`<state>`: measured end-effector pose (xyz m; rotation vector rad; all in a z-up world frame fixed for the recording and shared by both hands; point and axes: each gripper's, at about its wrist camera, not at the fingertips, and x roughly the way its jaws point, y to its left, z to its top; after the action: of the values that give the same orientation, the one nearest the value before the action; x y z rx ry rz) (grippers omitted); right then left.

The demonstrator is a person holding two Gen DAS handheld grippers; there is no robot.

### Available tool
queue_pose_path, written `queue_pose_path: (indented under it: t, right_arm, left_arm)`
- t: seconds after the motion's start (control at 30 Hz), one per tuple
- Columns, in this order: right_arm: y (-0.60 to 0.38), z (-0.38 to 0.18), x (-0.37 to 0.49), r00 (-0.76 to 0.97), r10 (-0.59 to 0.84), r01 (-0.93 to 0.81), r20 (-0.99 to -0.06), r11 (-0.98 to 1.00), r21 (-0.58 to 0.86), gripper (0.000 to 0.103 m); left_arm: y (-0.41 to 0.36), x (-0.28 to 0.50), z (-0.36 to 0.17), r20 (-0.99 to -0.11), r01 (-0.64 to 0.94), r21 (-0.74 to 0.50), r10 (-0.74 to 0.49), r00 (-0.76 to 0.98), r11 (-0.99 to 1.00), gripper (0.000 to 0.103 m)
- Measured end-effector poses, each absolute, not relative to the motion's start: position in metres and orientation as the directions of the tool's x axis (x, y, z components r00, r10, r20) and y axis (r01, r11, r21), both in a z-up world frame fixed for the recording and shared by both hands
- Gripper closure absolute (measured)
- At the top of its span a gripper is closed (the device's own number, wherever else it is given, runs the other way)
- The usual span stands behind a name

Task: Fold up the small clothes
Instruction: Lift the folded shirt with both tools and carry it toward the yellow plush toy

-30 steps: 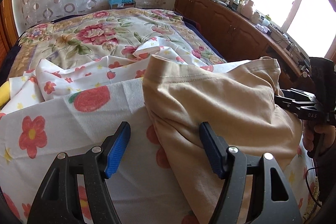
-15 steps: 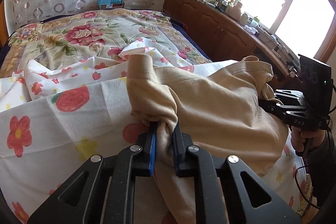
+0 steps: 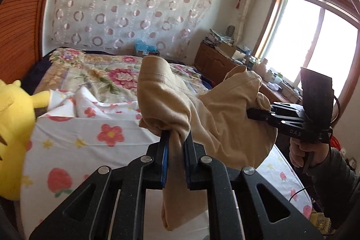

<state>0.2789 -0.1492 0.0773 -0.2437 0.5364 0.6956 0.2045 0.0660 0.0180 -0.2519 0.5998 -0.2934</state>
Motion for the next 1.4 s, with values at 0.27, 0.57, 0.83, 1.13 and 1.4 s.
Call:
queue_pose_path:
  t: [0.27, 0.57, 0.83, 1.13, 1.4]
  right_arm:
    - [-0.036, 0.079, 0.347, 0.550, 0.603, -0.802, -0.578, 0.576, -0.162, 0.087]
    - [0.093, 0.067, 0.407, 0.496, 0.583, -0.863, -0.643, 0.413, -0.291, 0.088]
    - [0.146, 0.058, 0.430, 0.458, 0.600, -0.885, -0.656, 0.377, -0.273, 0.089]
    - [0.154, 0.050, 0.437, 0.532, 0.580, -0.820, -0.617, 0.535, -0.204, 0.062]
    - [0.126, 0.045, 0.411, 0.546, 0.585, -0.791, -0.600, 0.596, -0.138, 0.062]
  left_arm:
    - [0.155, 0.163, -0.022, -0.551, -0.069, -0.303, -0.116, 0.826, 0.950, 0.090]
    - [0.199, 0.150, -0.064, -0.589, -0.242, -0.335, -0.002, 0.808, 0.911, 0.090]
    - [0.216, 0.143, -0.086, -0.640, -0.326, -0.319, 0.052, 0.766, 0.890, 0.090]
    - [0.213, 0.137, -0.084, -0.660, -0.345, -0.259, 0.096, 0.746, 0.902, 0.075]
    - [0.207, 0.119, -0.060, -0.587, -0.305, -0.197, 0.136, 0.798, 0.932, 0.023]
